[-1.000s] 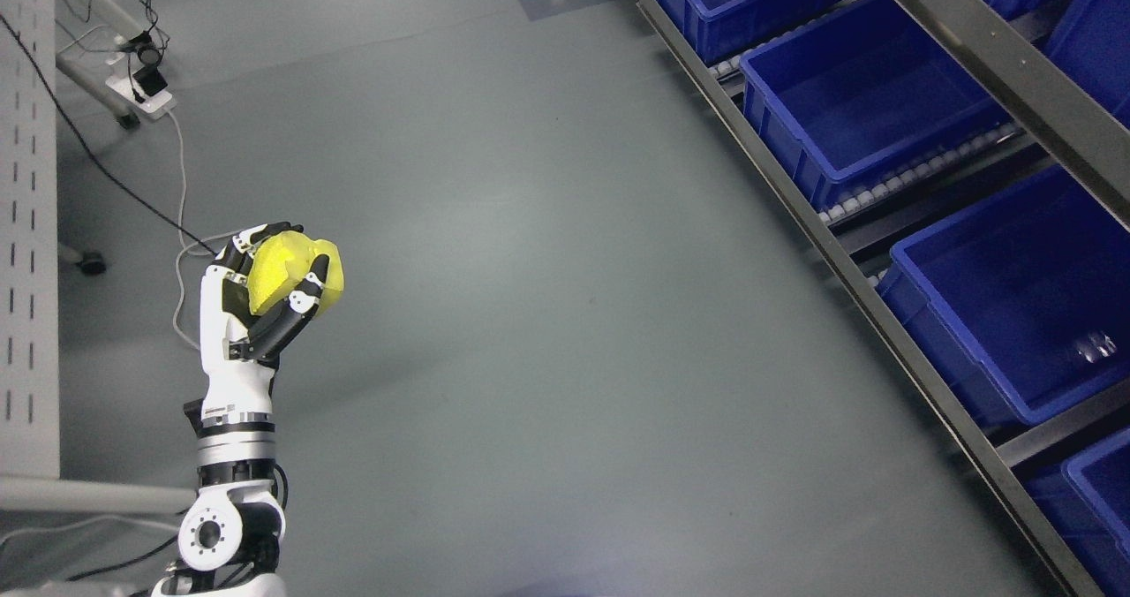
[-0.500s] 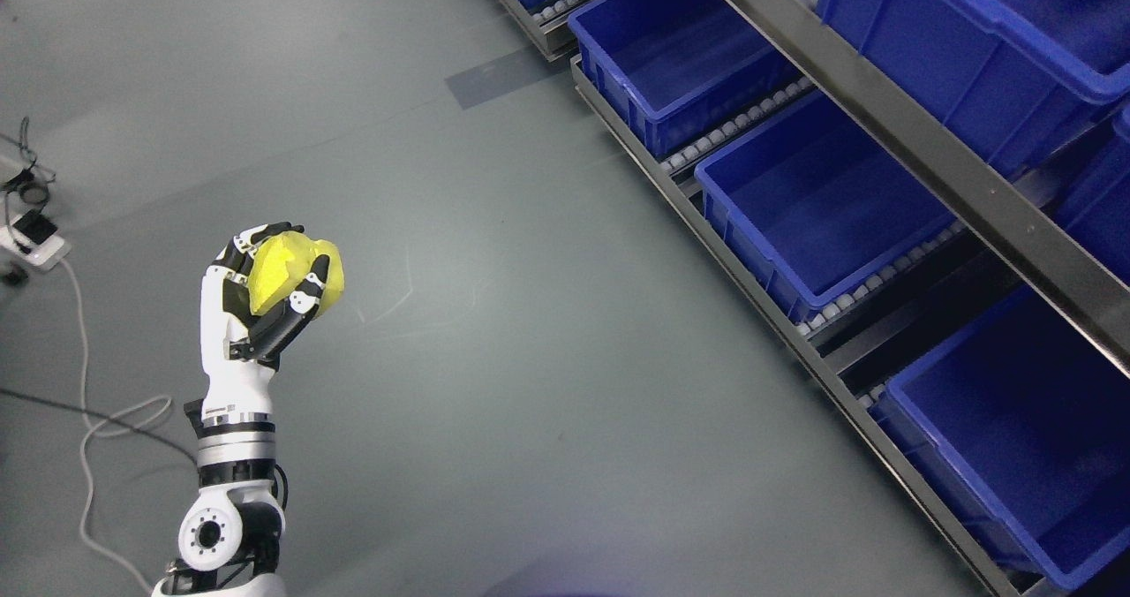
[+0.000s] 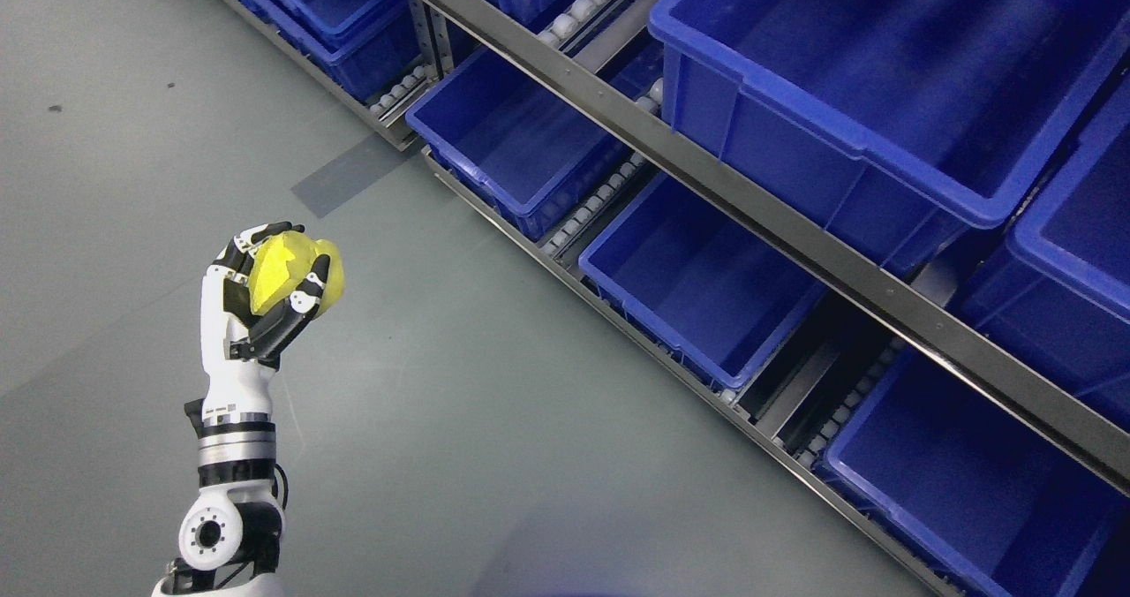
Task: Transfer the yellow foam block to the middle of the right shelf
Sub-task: 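Hold the cube in the left hand while turning toward the blue bins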
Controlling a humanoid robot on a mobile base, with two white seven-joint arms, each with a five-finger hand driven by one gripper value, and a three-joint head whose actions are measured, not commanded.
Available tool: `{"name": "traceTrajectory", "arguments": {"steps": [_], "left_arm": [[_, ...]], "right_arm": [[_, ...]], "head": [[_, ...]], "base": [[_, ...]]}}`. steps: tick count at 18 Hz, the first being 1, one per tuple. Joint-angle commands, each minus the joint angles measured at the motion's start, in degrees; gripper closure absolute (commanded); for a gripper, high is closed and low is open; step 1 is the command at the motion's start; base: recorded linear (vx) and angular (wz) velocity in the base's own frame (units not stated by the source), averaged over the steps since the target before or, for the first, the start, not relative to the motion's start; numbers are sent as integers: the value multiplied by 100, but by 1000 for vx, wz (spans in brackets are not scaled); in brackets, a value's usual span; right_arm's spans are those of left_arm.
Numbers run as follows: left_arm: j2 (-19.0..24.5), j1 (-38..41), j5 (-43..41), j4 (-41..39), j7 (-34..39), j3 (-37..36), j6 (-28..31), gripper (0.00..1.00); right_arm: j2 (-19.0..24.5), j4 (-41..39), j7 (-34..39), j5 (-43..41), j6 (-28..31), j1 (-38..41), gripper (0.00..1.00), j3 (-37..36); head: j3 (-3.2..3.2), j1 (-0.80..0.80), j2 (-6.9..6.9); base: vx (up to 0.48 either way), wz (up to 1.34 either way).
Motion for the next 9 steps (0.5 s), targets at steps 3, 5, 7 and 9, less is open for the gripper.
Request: {"name": "traceTrajectory", "arguments": {"steps": [3,5,7,9], "left_arm": [[100,1,-10,3,-1,1,-2,100],[100,-25,-10,3,-18,2,-11,100],[100,-139,-10,3,-36,19,-124,100],[100,-314,-27,3,-88,2,-222,100]], "right_arm": [[-100,-100,3,18,5,9,0,0],[-100,-100,3,18,5,9,0,0],[-100,-100,3,18,5,9,0,0],[-100,-100,3,18,5,9,0,0]], "head": [[0,0,0],[0,0,0],[0,0,0],[0,0,0]], "base": [[304,-396],[207,-297],[179,-346],[141,-323]]}}
